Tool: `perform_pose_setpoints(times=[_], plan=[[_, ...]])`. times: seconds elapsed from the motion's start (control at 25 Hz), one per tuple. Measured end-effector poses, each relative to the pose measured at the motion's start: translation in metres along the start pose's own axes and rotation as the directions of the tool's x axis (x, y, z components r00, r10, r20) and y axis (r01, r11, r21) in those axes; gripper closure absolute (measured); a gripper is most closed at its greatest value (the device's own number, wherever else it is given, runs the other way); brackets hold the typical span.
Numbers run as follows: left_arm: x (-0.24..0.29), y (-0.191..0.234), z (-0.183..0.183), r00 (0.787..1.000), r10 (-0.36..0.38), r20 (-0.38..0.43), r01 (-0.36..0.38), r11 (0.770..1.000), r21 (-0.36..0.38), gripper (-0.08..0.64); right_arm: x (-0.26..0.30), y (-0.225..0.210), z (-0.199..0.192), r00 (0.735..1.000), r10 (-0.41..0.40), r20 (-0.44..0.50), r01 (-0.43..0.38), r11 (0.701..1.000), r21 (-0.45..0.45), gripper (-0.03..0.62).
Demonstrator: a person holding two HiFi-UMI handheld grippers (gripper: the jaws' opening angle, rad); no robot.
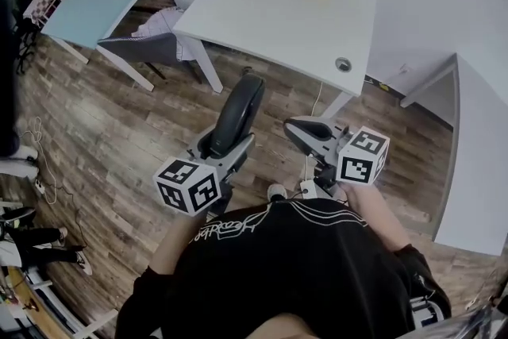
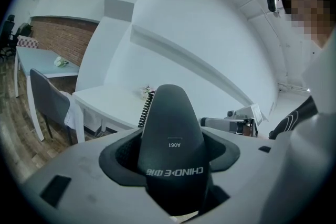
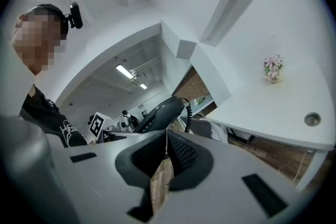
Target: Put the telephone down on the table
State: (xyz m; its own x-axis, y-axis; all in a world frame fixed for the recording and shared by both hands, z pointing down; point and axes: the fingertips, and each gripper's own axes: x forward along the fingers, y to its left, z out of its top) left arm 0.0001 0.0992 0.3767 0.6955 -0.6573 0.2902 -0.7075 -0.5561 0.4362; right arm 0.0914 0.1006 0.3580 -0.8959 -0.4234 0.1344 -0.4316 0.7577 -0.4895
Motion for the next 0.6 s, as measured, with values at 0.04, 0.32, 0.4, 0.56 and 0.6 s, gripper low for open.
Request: perform_pose_setpoints(times=[0.04, 0.32, 0.4, 0.56, 0.6], plan=[[0.009, 0.000, 0.003, 1.000, 0.000, 0.001, 0.000, 1.000, 0.002, 0.274, -0.003, -0.010, 0.005, 1.000, -0.008, 0.009, 0.008, 1.000, 0.003, 0.553], [0.050, 0.004, 0.007, 1.000, 0.022, -0.017, -0.022, 1.000, 0.000, 0.274, -0.017, -0.062, 0.020, 0.999, -0.033, 0.040, 0.032, 0.999, 0.041, 0.552], [0.055, 0.010, 0.006, 0.999, 0.032, -0.033, -0.032, 0.999, -0.013, 0.273, -0.015, -0.072, 0.024, 0.997, -0.050, 0.053, 0.047, 0.997, 0.056, 0.553], [0.054, 0.011, 0.018, 0.999, 0.039, -0.024, -0.039, 0.999, 0.003, 0.274, -0.013, -0.069, 0.034, 0.997, -0.040, 0.072, 0.036, 0.998, 0.044, 0.552], [0.053, 0.011, 0.024, 0.999, 0.038, -0.015, -0.038, 0.999, 0.014, 0.273, -0.012, -0.068, 0.037, 0.996, -0.035, 0.079, 0.033, 0.999, 0.037, 0.552]])
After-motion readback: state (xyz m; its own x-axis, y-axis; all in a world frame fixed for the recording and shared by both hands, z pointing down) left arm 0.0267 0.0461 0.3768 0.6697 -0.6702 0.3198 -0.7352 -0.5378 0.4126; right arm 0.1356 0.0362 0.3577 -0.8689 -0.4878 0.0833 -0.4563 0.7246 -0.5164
